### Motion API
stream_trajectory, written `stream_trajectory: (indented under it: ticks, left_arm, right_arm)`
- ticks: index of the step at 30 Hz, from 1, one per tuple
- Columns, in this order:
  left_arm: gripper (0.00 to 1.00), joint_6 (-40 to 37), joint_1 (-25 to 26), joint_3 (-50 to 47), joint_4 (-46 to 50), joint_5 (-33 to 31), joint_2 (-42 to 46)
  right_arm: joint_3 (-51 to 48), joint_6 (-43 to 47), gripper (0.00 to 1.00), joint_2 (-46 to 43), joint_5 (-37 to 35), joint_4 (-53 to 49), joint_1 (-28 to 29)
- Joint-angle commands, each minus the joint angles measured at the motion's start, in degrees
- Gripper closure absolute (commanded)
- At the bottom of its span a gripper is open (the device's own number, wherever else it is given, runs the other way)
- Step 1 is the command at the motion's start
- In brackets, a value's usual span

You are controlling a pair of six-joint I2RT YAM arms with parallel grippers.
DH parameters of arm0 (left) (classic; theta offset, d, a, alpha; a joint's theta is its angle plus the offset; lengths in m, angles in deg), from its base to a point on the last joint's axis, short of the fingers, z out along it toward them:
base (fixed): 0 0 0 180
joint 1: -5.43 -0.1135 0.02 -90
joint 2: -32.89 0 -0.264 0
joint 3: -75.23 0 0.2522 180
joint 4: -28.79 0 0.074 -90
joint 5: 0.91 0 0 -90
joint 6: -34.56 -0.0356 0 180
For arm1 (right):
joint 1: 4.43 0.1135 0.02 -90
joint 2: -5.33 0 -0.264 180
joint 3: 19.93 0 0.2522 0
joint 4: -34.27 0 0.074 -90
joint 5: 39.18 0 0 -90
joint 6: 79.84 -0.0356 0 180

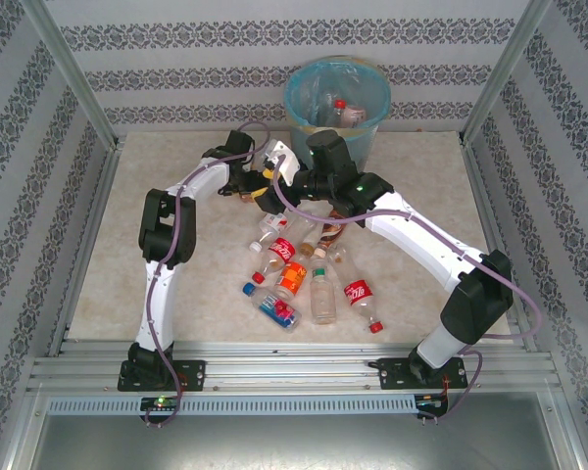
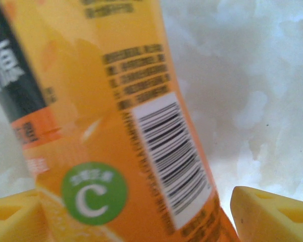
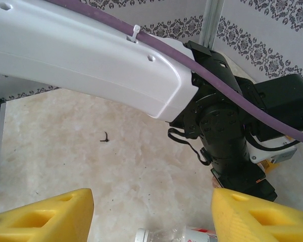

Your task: Put the plastic bottles in the bin

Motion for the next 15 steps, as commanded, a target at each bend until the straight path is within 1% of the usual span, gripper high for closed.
stream_trajectory:
  ticks: [1, 5, 7, 11, 15]
  left_arm:
    - [0.17, -2.20, 0.38, 1.27, 2.74, -1.85, -1.39]
    - [0.18, -3.08, 0.29, 0.98, 3.19, -2.87, -1.40]
    - [0.22, -3.27, 0.34, 0.72, 3.27, -2.80, -1.40]
    - [0.25, -3.45, 0.25, 0.57, 3.45, -2.57, -1.24]
    - [0.31, -3.55, 0.12, 0.45, 3.12, -2.60, -0.39]
  right_arm:
    - [0.45, 1.01, 0.36, -0.40, -0.54, -0.21, 0.83]
    - [0.71, 1.64, 0.36, -0.02, -0.45, -0.42, 0.87]
    - [0.62, 2.01, 0.36, 0.04, -0.52, -0.50, 0.87]
    - [0.62, 2.16, 0.36, 0.04, -0.55, -0.57, 0.87]
    - [0.53, 2.22, 0.36, -0.35, -0.71, -0.57, 0.80]
